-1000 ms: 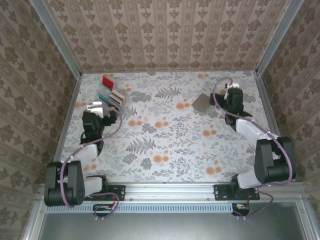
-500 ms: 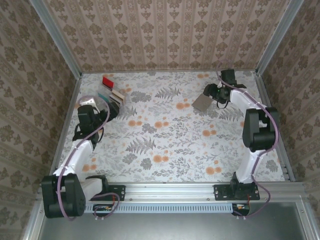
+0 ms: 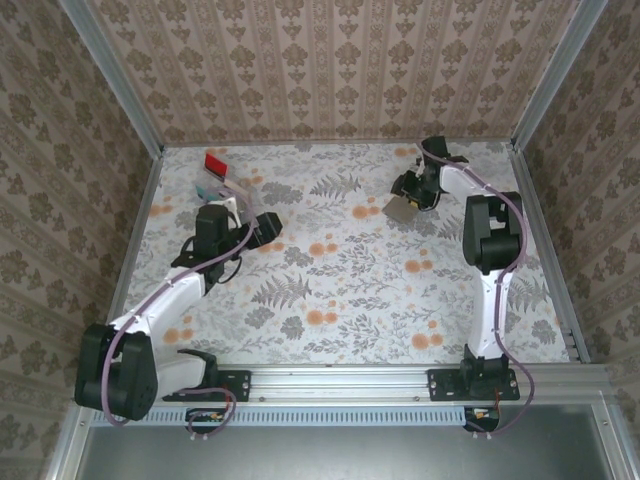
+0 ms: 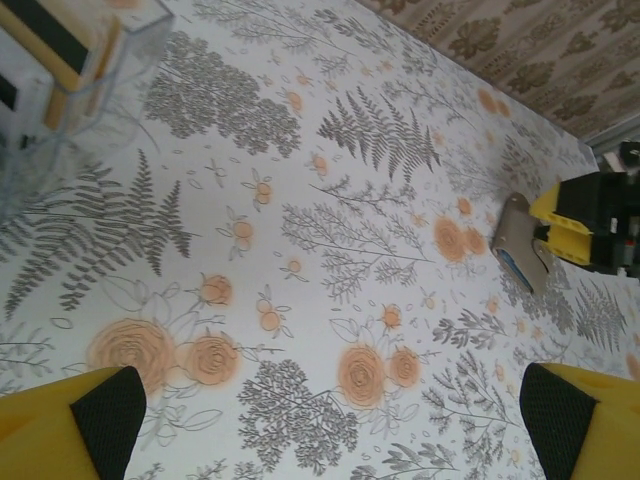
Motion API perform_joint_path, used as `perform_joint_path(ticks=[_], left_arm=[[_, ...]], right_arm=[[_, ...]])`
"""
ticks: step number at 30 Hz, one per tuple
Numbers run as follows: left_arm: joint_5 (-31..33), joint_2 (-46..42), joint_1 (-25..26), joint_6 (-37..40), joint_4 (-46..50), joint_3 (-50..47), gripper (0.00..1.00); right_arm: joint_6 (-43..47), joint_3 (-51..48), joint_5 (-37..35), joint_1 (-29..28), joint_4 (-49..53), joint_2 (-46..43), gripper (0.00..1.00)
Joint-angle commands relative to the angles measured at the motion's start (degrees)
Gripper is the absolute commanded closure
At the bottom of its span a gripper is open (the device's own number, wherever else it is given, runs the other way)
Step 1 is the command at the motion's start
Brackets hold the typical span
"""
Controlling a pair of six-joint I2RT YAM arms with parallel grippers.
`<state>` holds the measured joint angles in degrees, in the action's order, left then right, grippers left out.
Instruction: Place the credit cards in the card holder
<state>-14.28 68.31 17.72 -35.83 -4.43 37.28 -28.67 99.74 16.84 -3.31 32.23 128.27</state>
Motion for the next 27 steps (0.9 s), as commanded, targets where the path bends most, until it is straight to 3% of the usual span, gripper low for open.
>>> perform_joint_path(ticks=[1, 5, 8, 15, 20, 24, 27], left_arm=[[2.69, 0.25, 1.13, -1.19, 1.27, 1.20, 0.00], [2.70, -0.84, 1.36, -1.58, 0.56, 0.02, 0.00], [1.83, -1.86, 1.53, -2.17, -0.01, -1.00, 0.00], [-4.95, -0.01, 3.24, -2.75, -0.36, -2.46, 0.05], [-4.54, 1.57, 7.43, -4.47, -0.20, -3.00, 0.08], [-3.76, 3.54, 11.39, -5.94, 0.56, -2.65, 0.12], [-3.85, 6.35, 13.96, -7.56, 0.35, -1.69, 0.16]], right_arm=[[1.83, -0.29, 2.07, -2.82, 7.84, 0.97, 0.47], [5.05, -3.60, -0.19, -8.11, 13.01, -1.88, 0.53], [6.83, -11.40, -2.20, -14.27, 10.60, -6.30, 0.53], [6.56, -25.18, 3.48, -28.28, 2.38, -14.48, 0.53], [3.72, -27.70, 5.44, -31.58, -1.04, -21.16, 0.53], [0.11, -30.09, -1.94, -31.28, -0.22, -27.98, 0.52], [-4.02, -34.82, -3.67, -30.75, -3.92, -31.54, 0.55]])
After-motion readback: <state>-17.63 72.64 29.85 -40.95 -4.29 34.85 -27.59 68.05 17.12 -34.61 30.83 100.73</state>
